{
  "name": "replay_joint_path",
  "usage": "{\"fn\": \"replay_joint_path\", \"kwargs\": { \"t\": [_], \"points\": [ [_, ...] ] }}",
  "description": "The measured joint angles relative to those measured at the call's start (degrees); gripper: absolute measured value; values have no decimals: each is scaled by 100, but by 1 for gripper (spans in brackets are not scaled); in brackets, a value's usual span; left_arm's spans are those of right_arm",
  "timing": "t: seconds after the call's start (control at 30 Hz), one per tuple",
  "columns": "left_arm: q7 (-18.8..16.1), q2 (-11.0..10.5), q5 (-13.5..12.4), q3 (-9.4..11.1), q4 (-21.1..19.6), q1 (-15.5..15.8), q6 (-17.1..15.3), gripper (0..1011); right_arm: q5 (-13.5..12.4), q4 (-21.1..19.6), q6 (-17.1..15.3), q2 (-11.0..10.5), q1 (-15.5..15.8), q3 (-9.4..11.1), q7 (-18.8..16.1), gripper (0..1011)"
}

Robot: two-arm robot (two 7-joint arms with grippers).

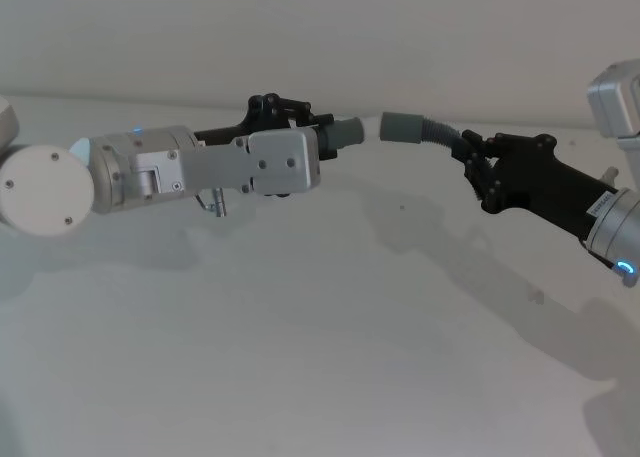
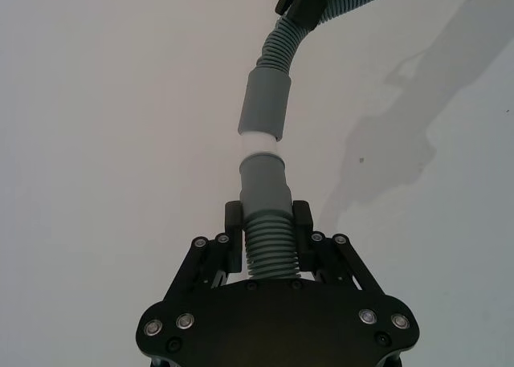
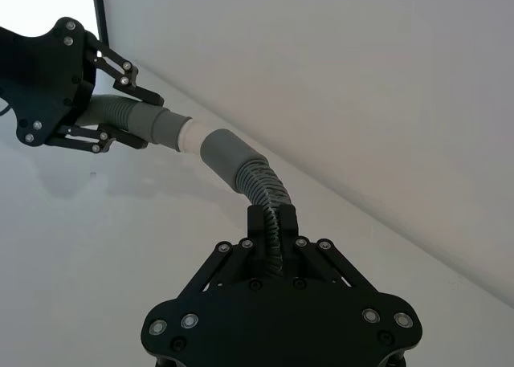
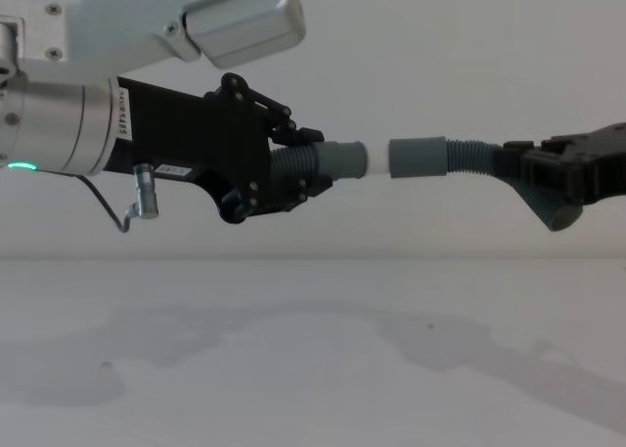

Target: Use both hands to pick up one end of the pipe from the table, align the ends, and insert them.

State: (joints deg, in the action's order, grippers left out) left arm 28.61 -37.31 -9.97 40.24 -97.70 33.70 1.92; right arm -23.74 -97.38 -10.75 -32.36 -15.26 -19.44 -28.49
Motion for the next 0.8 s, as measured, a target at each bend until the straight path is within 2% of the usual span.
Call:
{"fn": "replay_joint_path", "kwargs": {
  "t": [0.8],
  "points": [
    [0,0,-2,0,3,0,1,356,20,12,-55,-24,-33,-44,37,110]
  ]
}}
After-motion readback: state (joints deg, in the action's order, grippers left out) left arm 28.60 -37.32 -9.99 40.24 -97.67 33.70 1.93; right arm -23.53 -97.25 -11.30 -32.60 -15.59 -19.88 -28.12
